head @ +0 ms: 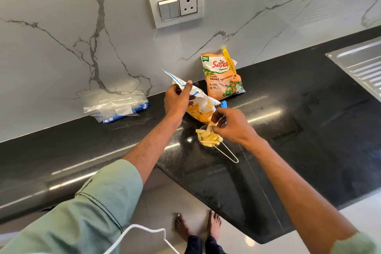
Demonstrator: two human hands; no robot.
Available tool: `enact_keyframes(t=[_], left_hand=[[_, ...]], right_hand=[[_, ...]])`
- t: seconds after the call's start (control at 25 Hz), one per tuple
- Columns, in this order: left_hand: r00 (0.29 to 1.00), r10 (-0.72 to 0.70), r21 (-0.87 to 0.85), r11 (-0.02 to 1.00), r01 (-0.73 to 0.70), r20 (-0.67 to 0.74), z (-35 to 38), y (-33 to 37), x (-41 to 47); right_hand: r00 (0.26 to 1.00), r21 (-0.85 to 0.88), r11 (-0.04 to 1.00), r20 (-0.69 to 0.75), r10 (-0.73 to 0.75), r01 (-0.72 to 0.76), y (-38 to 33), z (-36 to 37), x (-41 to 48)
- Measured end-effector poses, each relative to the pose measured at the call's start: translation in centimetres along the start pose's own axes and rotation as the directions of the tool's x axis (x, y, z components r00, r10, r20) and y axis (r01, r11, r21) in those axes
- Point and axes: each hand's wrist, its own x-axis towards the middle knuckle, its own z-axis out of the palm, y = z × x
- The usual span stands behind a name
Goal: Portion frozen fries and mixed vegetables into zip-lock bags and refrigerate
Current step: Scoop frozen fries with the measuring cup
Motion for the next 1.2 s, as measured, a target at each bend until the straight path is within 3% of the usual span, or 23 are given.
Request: enact_keyframes(t=[0.12, 0.4, 0.52, 0.68, 0.8, 0.96, 1.2], left_hand=[[1.000, 0.012, 0.004, 1.000, -0.012, 0.008, -0.5, -0.2, 0.0], [0.999, 0.033, 0.043, 0.999, -0.033, 0.006, 0.2, -0.4, 0.0], [1.000, 0.014, 0.062, 0.998, -0.016, 0.024, 0.6, -0.2, 0.0], [0.999, -0.009, 0.052, 0.999, 0.007, 0.041, 0.6, 0.0, 0.2], [1.000, 0.005, 0.090, 0.996, -0.006, 0.014, 1.1, -0.5, 0.4], [0.998, 0.056, 0.225, 0.972, -0.060, 0.024, 2.2, -0.1, 1.3], [0.996, 0.063, 0.266, 0.961, -0.078, 0.064, 4.0, 2.2, 3.7]], right_hand=[[0.992, 0.009, 0.999, -0.120, 0.040, -0.040, 0.2, -0.7, 0.2], [0.990, -0.013, 0.994, 0.093, 0.109, -0.109, -0.4, -0.2, -0.2], [0.990, -0.049, 0.997, 0.125, 0.060, -0.055, -0.5, 0.9, -0.3], [0.986, 0.058, 0.994, -0.134, 0.102, -0.095, -0.7, 0.6, 0.1], [0.936, -0.093, 0.992, -0.349, 0.044, -0.081, -1.5, 1.2, 0.5], [0.898, -0.050, 0.980, -0.412, 0.156, -0.193, -2.1, 1.8, 2.4], [0.851, 0.024, 0.976, -0.485, 0.202, -0.218, -1.5, 1.4, 6.5]])
